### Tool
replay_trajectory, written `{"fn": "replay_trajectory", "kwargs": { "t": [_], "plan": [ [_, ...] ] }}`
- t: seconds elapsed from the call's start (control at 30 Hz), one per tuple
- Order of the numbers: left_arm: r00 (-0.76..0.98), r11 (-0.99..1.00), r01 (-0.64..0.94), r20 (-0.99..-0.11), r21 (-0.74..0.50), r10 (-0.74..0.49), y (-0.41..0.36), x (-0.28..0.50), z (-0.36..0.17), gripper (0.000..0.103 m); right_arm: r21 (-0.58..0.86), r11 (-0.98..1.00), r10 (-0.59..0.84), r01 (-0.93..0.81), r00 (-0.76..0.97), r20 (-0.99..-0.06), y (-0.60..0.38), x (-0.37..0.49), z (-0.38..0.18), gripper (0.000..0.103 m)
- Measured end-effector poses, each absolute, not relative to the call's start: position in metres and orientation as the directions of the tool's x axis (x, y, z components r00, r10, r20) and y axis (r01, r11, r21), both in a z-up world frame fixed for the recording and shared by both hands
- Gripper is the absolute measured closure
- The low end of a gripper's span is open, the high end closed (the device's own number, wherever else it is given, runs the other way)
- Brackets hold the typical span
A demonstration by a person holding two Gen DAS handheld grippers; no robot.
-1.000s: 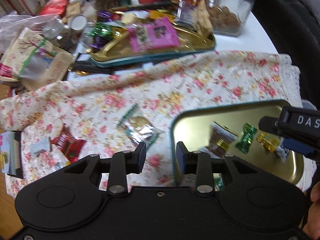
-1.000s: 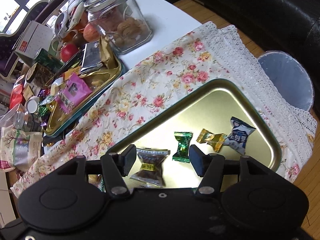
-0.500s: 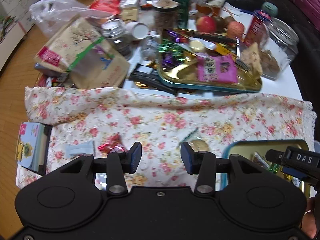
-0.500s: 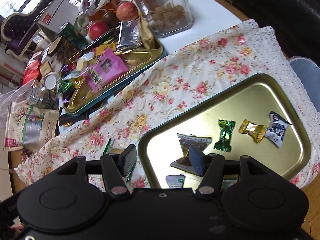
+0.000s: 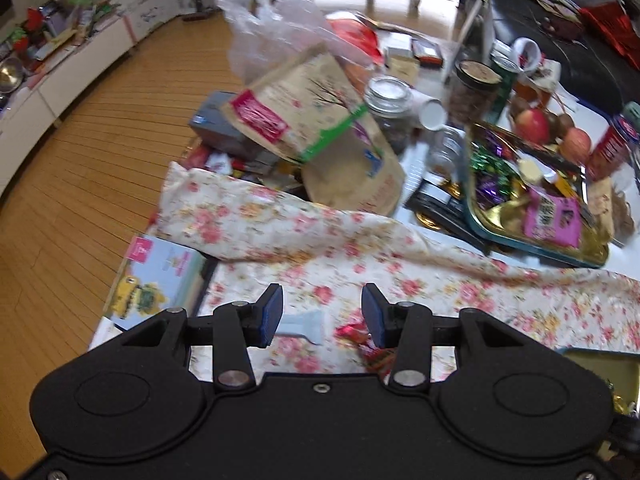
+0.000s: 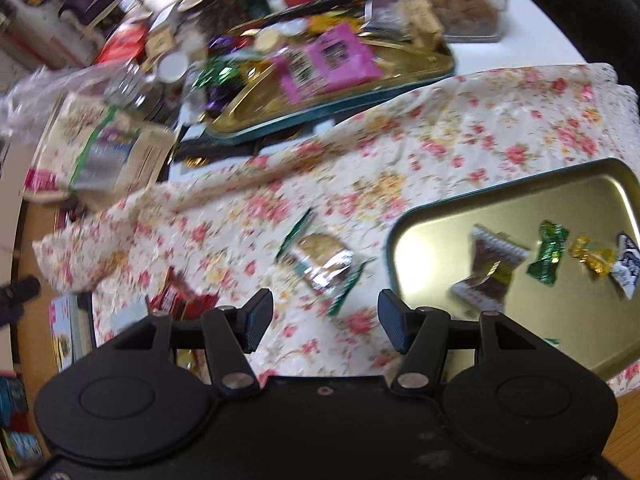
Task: Organize snacks
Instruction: 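Withdraw both open grippers from the tray back over the floral cloth, then grasp the yellow-white packet with the right gripper while the left lowers toward the red packet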
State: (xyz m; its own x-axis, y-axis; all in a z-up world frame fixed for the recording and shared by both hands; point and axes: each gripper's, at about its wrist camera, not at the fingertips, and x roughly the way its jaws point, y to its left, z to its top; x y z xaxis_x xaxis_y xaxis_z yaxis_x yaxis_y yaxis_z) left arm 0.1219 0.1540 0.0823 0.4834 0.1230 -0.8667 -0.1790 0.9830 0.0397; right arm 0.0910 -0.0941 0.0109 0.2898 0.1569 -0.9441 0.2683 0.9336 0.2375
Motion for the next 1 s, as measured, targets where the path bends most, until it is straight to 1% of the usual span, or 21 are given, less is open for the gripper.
{"fn": "replay_trajectory", "kwargs": {
  "t": [0.1,0.23,0.4,0.53,0.83,1.0],
  "plan": [
    [0.475,0.983,-0.177,-0.870,0.050,0.130,0.167,0.122,0.080,0.050,0.253,0.943,0.196,0.217,0.255,-0.947,-0.066,0.092,0.005,0.042],
    [0.411,0.981,-0.190,-0.905,0.029,0.106,0.182,0.126,0.065,0.050,0.283,0.945,0.241,0.163,0.237,-0.941,-0.032,0.092,-0.002,0.042],
    [0.342,0.976,-0.215,-0.938,-0.020,0.056,0.196,0.129,0.052,0.050,0.275,0.956,0.245,0.104,0.235,-0.941,0.006,0.093,-0.011,0.042],
    [0.347,0.971,-0.229,-0.938,-0.073,0.012,0.202,0.128,0.058,0.050,0.273,0.959,0.251,0.077,0.219,-0.943,0.030,0.098,-0.022,0.042],
    [0.380,0.966,-0.228,-0.925,-0.123,-0.028,0.210,0.130,0.072,0.050,0.315,0.945,0.300,0.083,0.156,-0.941,0.069,0.103,-0.049,0.042],
    [0.392,0.958,-0.252,-0.919,-0.135,-0.026,0.220,0.129,0.076,0.050,0.281,0.957,0.271,0.067,0.134,-0.953,0.088,0.102,-0.064,0.042]
  ]
}}
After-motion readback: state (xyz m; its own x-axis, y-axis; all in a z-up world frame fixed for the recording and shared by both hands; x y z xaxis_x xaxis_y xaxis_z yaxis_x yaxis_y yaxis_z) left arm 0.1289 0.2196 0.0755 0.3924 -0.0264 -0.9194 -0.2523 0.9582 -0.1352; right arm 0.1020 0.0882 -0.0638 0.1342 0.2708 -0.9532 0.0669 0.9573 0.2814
